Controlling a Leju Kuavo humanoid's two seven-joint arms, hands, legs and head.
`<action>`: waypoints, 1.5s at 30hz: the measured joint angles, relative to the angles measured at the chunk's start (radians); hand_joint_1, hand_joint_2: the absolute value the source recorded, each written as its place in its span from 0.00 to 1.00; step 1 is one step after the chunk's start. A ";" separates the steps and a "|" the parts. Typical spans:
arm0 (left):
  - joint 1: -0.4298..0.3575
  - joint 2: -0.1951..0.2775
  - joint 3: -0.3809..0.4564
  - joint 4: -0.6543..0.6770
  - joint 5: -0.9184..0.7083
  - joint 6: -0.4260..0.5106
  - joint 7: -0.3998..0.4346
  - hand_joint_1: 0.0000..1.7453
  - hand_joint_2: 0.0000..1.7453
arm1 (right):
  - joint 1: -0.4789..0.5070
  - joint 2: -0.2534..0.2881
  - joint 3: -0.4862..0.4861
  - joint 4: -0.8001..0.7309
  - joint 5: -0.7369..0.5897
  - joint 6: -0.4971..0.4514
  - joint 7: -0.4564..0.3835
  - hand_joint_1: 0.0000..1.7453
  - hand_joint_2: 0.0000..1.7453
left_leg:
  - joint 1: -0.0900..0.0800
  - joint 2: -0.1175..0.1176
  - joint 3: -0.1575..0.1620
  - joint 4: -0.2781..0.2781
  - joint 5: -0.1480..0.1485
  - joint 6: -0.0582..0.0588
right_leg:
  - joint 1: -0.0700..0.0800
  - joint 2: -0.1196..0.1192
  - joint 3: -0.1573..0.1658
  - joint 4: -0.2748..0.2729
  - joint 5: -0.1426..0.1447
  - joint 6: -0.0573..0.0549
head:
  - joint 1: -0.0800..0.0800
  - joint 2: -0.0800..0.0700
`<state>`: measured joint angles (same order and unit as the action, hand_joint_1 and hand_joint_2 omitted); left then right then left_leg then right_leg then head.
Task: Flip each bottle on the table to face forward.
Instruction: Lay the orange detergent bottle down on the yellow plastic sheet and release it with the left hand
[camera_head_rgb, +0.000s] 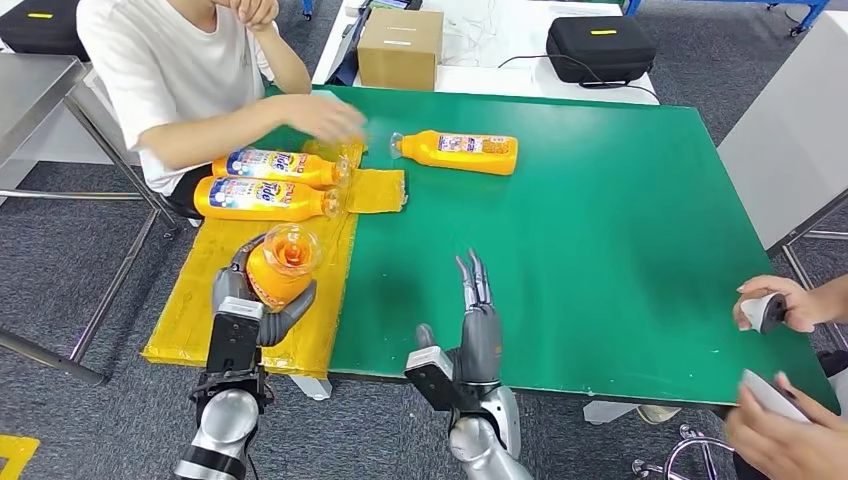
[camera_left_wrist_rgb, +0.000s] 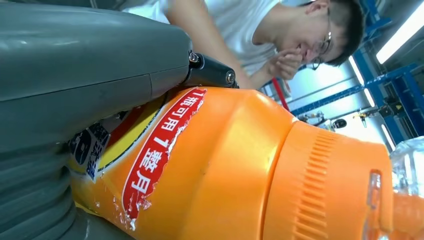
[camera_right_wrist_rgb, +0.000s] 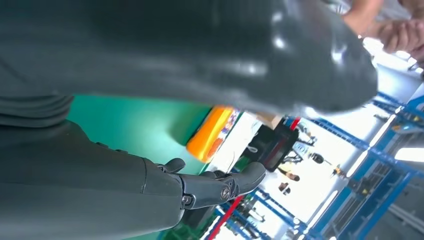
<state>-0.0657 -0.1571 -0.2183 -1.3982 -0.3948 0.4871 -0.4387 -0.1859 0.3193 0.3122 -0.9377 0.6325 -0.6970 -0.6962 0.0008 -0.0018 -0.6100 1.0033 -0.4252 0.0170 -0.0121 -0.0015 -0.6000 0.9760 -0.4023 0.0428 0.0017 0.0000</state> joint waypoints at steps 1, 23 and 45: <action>-0.008 0.001 0.002 0.008 -0.027 0.013 0.002 1.00 1.00 | 0.000 0.001 -0.004 0.000 -0.010 0.000 0.000 0.00 0.00 | 0.000 0.000 0.000 0.000 0.000 0.000 | 0.000 0.000 0.000 0.000 0.000 0.000 | 0.000 0.000; -0.341 0.041 -0.052 0.545 -0.796 -0.044 0.310 0.97 1.00 | 0.016 -0.034 0.192 -0.060 -0.239 0.075 -0.002 0.00 0.00 | 0.000 0.000 -0.001 0.000 0.001 -0.001 | 0.000 0.000 -0.001 0.000 0.000 0.000 | 0.000 0.000; -0.545 0.031 -0.046 0.905 -0.839 -0.323 0.407 0.00 1.00 | 0.047 -0.045 0.178 -0.117 -0.316 0.152 -0.002 0.00 0.00 | 0.000 -0.001 0.002 0.000 0.001 -0.001 | 0.000 0.000 0.002 0.000 0.000 0.000 | 0.000 0.000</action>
<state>-0.6108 -0.1263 -0.2639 -0.4935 -1.2340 0.1638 -0.0319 -0.1394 0.2743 0.4902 -1.0545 0.3169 -0.5445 -0.6981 0.0010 -0.0025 -0.6084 1.0033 -0.4243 0.0162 -0.0119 -0.0017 -0.5977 0.9764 -0.4021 0.0428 0.0018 0.0000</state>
